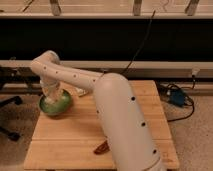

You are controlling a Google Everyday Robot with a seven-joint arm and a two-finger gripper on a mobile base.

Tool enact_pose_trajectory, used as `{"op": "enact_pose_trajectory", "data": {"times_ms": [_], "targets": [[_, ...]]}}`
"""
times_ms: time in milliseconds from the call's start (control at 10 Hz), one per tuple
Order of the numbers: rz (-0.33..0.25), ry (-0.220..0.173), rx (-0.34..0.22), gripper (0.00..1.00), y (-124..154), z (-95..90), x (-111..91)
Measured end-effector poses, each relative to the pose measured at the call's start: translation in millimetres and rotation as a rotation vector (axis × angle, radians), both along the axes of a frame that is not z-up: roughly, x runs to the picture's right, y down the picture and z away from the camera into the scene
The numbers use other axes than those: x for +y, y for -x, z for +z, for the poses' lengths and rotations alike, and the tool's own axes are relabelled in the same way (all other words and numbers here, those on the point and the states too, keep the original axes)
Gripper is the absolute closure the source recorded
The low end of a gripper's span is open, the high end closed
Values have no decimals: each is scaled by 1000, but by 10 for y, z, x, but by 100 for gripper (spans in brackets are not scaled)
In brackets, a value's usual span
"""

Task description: Place the white sponge in the ceramic bowl

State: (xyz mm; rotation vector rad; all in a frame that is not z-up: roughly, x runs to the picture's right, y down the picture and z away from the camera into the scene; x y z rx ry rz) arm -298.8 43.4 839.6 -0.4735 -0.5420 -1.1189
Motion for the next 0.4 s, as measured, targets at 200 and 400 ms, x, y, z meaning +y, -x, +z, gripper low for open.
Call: {"op": "enact_pose_trajectory", "data": {"times_ms": [200,400], "targets": [[6,0,-2,20,32,15,-25],[5,0,-1,20,-5,18,-28]]}}
